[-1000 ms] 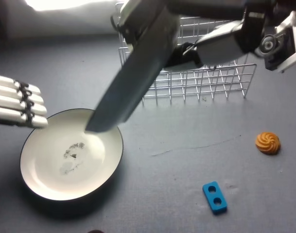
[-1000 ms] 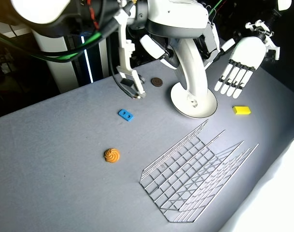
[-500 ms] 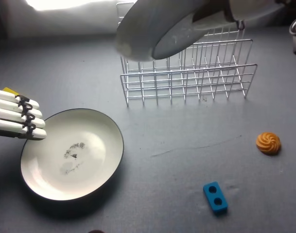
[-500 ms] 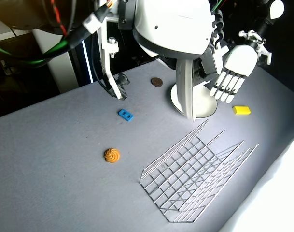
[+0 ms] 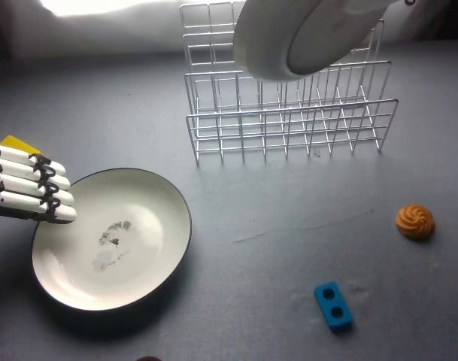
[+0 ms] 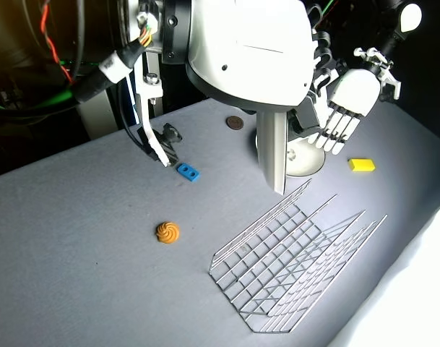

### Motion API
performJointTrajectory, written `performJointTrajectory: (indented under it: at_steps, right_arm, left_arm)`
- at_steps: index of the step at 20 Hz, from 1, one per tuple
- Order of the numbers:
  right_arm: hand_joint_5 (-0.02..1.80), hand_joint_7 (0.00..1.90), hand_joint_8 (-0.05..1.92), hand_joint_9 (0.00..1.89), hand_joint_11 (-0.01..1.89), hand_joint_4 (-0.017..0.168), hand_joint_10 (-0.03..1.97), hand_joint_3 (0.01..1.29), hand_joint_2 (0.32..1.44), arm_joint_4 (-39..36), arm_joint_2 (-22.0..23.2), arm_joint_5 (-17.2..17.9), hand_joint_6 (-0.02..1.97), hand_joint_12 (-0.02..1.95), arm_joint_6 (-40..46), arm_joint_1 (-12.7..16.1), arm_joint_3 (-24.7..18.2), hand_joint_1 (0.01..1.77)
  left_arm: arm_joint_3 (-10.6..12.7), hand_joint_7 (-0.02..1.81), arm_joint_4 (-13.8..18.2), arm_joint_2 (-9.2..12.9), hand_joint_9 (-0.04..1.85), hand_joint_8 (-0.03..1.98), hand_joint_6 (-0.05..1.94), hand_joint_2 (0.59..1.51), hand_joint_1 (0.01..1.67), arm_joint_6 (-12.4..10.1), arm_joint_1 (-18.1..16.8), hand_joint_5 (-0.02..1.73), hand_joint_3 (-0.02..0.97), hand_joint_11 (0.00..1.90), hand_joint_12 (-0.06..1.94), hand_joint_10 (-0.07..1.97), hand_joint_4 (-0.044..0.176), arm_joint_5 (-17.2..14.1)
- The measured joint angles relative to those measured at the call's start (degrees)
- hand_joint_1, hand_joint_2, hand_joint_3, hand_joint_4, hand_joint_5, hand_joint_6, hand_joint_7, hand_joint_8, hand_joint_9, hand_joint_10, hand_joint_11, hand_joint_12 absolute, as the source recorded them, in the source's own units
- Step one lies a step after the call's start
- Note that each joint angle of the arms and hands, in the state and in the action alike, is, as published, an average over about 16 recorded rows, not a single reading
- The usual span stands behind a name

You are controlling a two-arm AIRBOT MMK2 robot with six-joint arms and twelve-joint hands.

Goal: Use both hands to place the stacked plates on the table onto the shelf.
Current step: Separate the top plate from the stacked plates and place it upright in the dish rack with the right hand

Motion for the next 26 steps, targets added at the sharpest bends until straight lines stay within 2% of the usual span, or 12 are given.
performJointTrajectory:
  at_steps: [6, 12, 15, 20, 26]
  right_arm:
    - [0.85, 0.95, 1.09, 0.86, 0.80, -0.002, 1.33, 0.01, 1.00, -7.7, -3.0, -2.0, 1.00, 1.20, 11.9, 0.5, 6.1, 1.35]
    - [0.85, 0.94, 1.09, 0.88, 0.81, -0.002, 1.28, 0.01, 1.01, -7.6, -5.4, -2.9, 1.00, 1.22, 12.6, -0.5, 9.7, 1.35]
    - [0.85, 0.95, 1.09, 0.90, 0.83, -0.002, 1.16, 0.01, 1.01, -7.4, -6.5, -3.6, 1.00, 1.21, 12.8, -1.5, 11.4, 1.35]
    - [0.82, 0.94, 1.09, 0.91, 0.83, -0.003, 1.17, 0.01, 1.02, -7.1, -8.4, -4.6, 1.04, 1.23, 12.8, -3.3, 14.1, 1.34]
    - [0.81, 0.95, 1.06, 0.93, 0.83, -0.005, 1.05, 0.01, 1.04, -6.7, -10.9, -5.1, 1.06, 1.21, 12.6, -5.1, 17.3, 1.33]
  left_arm:
    - [0.2, 0.06, 0.0, -0.4, 0.02, -0.01, 0.02, 1.165, 0.02, 0.0, 0.1, 0.02, 0.022, 0.02, 0.01, 0.00, -0.001, 0.2]
    - [0.5, 0.06, 0.0, -0.6, 0.01, -0.01, 0.02, 1.169, 0.02, 0.1, 0.1, 0.02, 0.022, 0.02, 0.01, 0.00, -0.001, 0.2]
    - [0.6, 0.06, 0.0, -0.6, 0.02, -0.01, 0.02, 1.170, 0.02, 0.1, 0.1, 0.02, 0.022, 0.02, 0.01, 0.01, -0.001, 0.3]
    - [0.7, 0.06, 0.0, -0.6, 0.02, -0.01, 0.02, 1.168, 0.01, 0.1, 0.1, 0.02, 0.022, 0.02, 0.01, 0.01, 0.000, 0.3]
    - [0.8, 0.06, 0.0, -0.7, 0.02, -0.01, 0.02, 1.164, 0.02, 0.2, 0.0, 0.02, 0.023, 0.02, 0.01, 0.01, 0.000, 0.3]
